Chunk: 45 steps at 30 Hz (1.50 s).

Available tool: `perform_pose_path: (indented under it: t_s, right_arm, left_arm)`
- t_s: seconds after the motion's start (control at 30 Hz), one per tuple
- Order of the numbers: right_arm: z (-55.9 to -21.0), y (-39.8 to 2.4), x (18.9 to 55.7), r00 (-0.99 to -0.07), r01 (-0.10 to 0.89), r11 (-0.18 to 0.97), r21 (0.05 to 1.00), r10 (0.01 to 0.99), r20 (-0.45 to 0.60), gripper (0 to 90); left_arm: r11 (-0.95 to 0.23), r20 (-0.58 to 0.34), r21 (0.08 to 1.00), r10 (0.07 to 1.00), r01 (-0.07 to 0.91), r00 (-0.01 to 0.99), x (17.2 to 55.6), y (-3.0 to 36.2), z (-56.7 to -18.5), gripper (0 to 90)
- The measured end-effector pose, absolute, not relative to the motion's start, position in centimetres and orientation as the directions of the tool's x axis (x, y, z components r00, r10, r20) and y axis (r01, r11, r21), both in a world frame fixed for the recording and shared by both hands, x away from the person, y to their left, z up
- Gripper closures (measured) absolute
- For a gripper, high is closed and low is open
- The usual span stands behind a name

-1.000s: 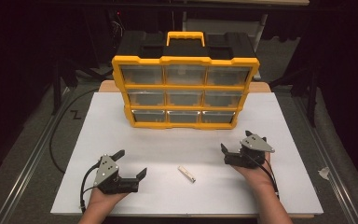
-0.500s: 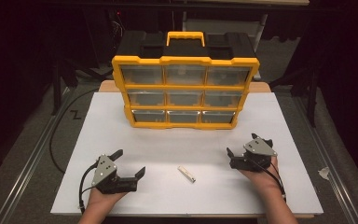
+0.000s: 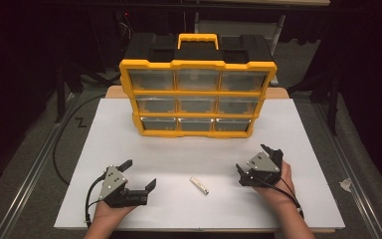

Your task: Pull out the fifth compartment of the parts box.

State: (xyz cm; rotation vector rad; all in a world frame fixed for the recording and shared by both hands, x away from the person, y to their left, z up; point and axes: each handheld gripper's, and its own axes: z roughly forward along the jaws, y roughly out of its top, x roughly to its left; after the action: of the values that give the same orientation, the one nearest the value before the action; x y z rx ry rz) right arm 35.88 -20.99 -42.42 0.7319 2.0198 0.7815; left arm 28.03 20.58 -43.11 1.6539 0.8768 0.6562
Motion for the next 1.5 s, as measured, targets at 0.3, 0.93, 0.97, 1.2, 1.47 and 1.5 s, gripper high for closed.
perform_pose_path:
  t_s: [0.3,0.93,0.97,1.2,1.47,1.5]
  right_arm:
    - [-42.7,-20.0,35.5,-0.492,0.166,0.707,0.688,0.664,-0.563,1.1]
    - [-42.6,-19.2,34.7,-0.463,0.111,0.844,0.526,0.512,-0.724,1.1]
    - [-42.5,-19.1,34.7,-0.461,0.112,0.850,0.515,0.503,-0.731,1.1]
    - [-42.6,-18.7,34.5,-0.447,0.076,0.889,0.452,0.436,-0.781,1.1]
    - [-42.7,-18.1,34.1,-0.428,0.055,0.920,0.389,0.373,-0.823,1.1]
    - [-42.8,-18.0,34.1,-0.426,0.053,0.923,0.380,0.365,-0.828,1.2]
  left_arm:
    - [-0.139,-0.005,0.969,0.813,0.203,0.582,28.0,20.4,-43.1,0.3]
    - [-0.140,0.007,0.973,0.810,0.182,0.586,27.8,20.3,-43.0,0.2]
    - [-0.140,0.008,0.973,0.811,0.182,0.585,27.8,20.3,-43.0,0.3]
    - [-0.141,0.007,0.973,0.812,0.184,0.584,27.8,20.3,-43.0,0.2]
    - [-0.133,0.005,0.975,0.815,0.179,0.579,27.7,20.4,-43.0,0.2]
    - [-0.130,0.004,0.975,0.816,0.178,0.577,27.7,20.4,-42.9,0.2]
